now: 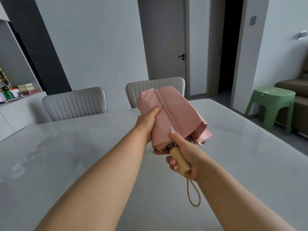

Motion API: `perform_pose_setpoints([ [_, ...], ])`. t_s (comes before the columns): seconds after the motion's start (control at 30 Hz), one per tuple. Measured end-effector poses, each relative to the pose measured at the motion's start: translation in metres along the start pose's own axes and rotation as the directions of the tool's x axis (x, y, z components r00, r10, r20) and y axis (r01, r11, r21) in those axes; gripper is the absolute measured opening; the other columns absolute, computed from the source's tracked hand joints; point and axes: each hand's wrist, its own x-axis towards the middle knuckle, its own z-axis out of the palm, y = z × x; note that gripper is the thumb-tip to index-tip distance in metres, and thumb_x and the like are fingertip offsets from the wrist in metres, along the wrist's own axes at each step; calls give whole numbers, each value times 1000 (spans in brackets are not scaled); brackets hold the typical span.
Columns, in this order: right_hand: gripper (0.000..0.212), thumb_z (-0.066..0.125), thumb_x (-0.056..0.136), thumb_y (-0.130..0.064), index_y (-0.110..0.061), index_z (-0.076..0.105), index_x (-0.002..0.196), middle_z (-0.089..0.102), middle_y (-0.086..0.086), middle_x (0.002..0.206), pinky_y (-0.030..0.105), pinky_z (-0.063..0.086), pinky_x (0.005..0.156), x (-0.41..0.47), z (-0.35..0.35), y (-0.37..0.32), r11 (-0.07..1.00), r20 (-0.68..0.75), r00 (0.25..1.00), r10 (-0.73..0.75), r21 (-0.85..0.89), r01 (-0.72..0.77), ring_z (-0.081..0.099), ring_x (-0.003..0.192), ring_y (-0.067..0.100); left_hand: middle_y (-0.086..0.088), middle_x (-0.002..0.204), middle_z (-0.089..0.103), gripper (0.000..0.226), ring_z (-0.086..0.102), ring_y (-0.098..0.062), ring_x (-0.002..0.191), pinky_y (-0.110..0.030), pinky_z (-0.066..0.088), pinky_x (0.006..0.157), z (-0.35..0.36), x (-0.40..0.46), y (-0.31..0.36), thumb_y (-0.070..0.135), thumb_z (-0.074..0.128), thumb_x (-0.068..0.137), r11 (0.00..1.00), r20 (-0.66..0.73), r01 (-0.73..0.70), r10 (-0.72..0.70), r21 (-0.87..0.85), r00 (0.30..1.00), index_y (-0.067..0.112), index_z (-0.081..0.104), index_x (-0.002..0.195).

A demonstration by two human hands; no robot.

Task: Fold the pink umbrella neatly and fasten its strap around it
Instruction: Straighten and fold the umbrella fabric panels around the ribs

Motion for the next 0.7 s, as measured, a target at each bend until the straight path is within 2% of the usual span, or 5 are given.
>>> perform_pose_setpoints([
  [0.17,61,60,87,-54,1,59,112,73,22,104,22,41,37,0,-2,2,996,-66,997,-26,-89,20,48,42,16,-6,125,65,106,64,-27,109,-42,50,97,-6,-2,20,68,76,50,995,-54,36,-31,91,998,15,49,137],
  [0.27,56,60,89,-52,0,58,111,73,21,99,24,42,38,-1,-3,3,993,-92,995,-48,-116,38,49,42,16,-12,139,49,94,51,-35,125,-45,44,101,-12,-2,49,66,65,71,916,-350,-99,246,390,904,6,41,139],
  [0.4,54,61,89,-51,0,59,107,70,28,100,26,42,42,-1,-5,5,982,-124,988,-95,-172,73,51,43,19,-13,144,47,57,45,-30,132,-39,37,109,-2,-4,92,38,53,94,593,-108,-404,643,697,758,5,45,139],
  [0.6,52,59,90,-52,-3,56,108,63,23,74,30,44,45,-3,-5,8,960,-120,980,-156,-252,121,51,45,23,-10,82,50,34,46,-27,85,-32,35,76,23,-5,113,30,37,103,388,208,-451,527,804,824,17,52,75],
  [0.7,46,59,90,-51,-8,53,103,56,15,53,30,44,45,-4,-6,7,954,-139,979,-152,-279,108,50,43,24,-16,128,59,62,53,-34,120,-37,39,101,25,0,115,51,27,102,360,133,-284,390,889,911,2,61,119],
])
